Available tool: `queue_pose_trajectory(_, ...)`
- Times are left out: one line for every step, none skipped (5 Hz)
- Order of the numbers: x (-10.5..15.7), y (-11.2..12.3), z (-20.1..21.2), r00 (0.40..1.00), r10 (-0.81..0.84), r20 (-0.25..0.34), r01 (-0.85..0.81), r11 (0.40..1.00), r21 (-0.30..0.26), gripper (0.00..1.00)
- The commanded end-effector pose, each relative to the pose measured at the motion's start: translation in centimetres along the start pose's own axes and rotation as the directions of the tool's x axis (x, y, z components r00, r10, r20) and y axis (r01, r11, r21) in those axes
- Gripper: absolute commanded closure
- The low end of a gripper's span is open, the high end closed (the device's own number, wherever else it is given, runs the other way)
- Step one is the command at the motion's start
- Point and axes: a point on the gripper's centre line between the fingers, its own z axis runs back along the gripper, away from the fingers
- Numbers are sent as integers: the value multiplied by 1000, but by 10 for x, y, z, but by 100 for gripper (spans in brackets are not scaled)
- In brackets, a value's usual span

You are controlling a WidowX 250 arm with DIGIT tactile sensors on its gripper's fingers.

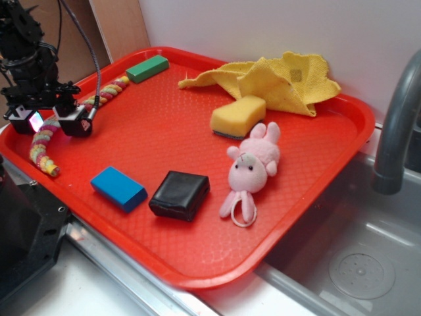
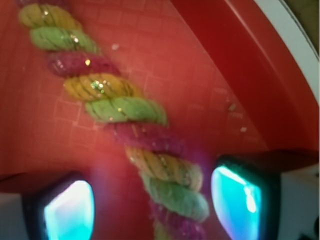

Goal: Grab the multicolored rope.

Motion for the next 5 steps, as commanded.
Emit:
queue_pose_trajectory(-32,-6,3,998,-58,-36,58,998,-14,100)
queue_pose_trajectory(-28,-8,11,995,-88,-48,86,995,-43,100)
queue_pose_trajectory(-22,-15,44,989,-146,-24,143,985,-92,100)
queue_pose_trajectory(-8,-22,87,982,-188,8,188,976,-109,100)
queue_pose_trajectory(-4,-29,129,972,-218,83,224,972,-72,100)
